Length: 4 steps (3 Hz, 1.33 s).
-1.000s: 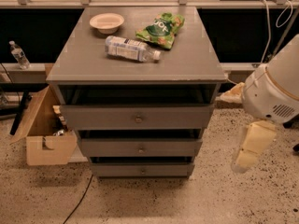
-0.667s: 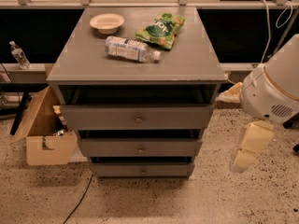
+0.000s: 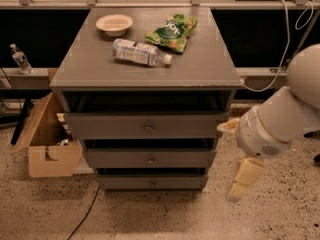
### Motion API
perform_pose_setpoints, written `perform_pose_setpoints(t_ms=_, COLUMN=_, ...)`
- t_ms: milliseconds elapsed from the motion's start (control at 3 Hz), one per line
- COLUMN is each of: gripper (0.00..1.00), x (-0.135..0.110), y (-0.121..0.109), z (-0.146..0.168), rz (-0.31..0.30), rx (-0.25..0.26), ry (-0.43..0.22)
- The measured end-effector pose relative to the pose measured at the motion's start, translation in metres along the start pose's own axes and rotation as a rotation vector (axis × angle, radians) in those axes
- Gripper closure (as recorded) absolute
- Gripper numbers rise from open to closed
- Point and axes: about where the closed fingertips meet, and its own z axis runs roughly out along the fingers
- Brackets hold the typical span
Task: Open bottom drawer
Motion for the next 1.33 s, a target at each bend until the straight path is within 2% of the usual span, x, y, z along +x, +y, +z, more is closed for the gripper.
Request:
perform_pose_setpoints(t_ms=333, gripper=0.00, x=0.009, y=0.012, z=0.081, rz=-0.009, rx=-0.041, ry=-0.025)
perform_pose_setpoints(t_ms=667, gripper=0.00, x=0.010, y=0.022, z=0.170, rz=0.009, rx=-0.086, ry=-0.042)
perform_pose_setpoints(t_ms=1000, gripper=0.00, x=0.000, y=0.009, z=0.232, rz=0.080, rx=-0.073, ry=-0.122)
perform_pose_setpoints(t_ms=1333, gripper=0.00, x=-0.002, y=-0.005, z=0.237, rz=0.090, rx=-0.023, ry=-0.144)
